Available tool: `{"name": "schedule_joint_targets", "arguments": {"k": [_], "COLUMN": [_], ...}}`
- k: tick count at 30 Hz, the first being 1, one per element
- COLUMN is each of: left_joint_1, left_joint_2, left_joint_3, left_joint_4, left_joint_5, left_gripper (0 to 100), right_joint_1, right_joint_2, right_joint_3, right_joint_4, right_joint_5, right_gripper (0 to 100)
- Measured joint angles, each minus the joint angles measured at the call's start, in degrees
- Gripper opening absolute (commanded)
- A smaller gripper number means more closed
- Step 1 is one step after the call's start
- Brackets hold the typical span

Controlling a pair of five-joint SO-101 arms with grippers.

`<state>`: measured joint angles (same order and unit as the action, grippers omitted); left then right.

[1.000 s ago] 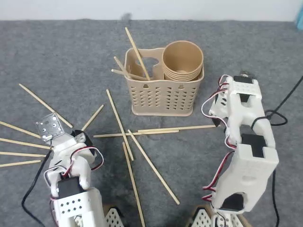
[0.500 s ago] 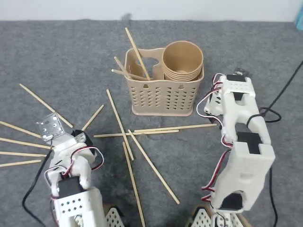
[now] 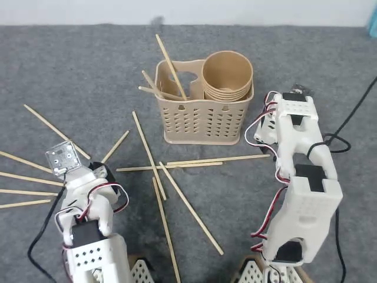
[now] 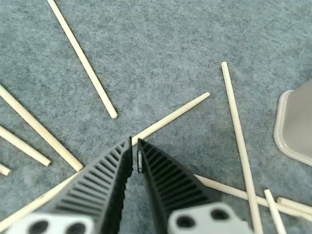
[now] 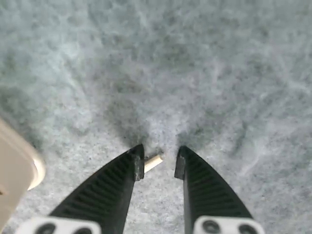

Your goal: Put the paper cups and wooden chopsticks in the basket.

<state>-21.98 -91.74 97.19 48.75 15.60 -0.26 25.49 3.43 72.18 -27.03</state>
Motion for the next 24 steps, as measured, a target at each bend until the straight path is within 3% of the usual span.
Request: {"name": "schedule_joint_targets", "arguments": {"k": [12, 16, 24], "left_joint_1": [0.0, 0.0, 0.0], "left_joint_2": [0.0, 0.0, 0.0], "left_joint_3": [0.0, 0.0, 0.0], "left_joint_4": [0.0, 0.0, 0.0], "left_joint_5": [0.0, 0.0, 0.0], "left_gripper": [1, 1, 1], "right_joint_1": [0.8, 3.1, 9.3], "right_joint_2": [0.1, 0.2, 0.2], "right_joint_3": [0.0, -1.3, -6.9], "right_joint_4": [0.4, 2.1, 9.1], "right_joint_5": [-0.2, -0.2, -0.1], "right_gripper": [5.7, 0.6, 0.8]}}
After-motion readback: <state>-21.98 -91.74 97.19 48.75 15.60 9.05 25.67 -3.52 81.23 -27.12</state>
